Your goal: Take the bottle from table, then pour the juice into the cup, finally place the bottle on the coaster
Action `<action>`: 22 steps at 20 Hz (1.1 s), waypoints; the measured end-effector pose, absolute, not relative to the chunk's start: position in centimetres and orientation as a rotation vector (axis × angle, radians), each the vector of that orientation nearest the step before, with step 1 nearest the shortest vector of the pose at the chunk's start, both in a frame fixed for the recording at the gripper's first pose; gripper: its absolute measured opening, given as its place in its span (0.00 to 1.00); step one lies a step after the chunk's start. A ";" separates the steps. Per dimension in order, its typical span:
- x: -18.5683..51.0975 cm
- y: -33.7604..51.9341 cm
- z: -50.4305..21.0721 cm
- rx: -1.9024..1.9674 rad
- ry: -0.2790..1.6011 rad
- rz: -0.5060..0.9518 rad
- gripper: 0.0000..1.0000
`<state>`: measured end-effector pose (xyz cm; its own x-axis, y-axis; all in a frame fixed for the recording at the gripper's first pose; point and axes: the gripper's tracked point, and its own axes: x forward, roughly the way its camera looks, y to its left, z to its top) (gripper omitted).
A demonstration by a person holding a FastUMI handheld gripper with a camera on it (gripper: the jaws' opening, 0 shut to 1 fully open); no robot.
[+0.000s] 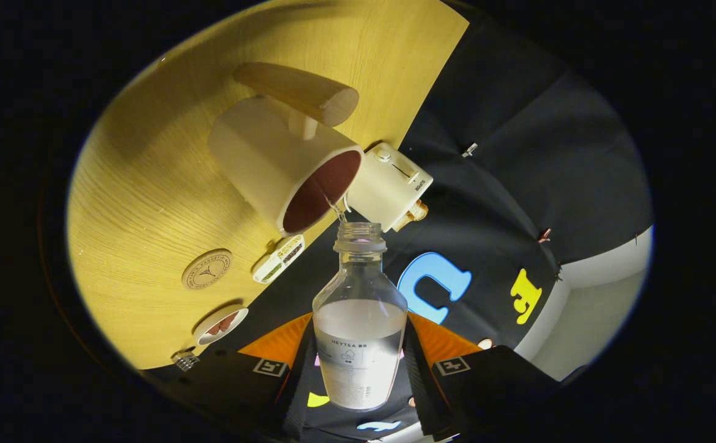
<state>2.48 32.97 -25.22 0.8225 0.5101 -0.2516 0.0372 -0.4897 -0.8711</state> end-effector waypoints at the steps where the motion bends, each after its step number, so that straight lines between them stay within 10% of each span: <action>1: 2.5 33.1 -25.0 -2.028 -0.420 0.607 0.72; 22: 2.7 36.1 -23.8 -2.191 -0.665 0.636 0.71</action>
<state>2.72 36.07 -23.81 0.7420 0.6292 -0.2314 0.2585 -0.5869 -0.7673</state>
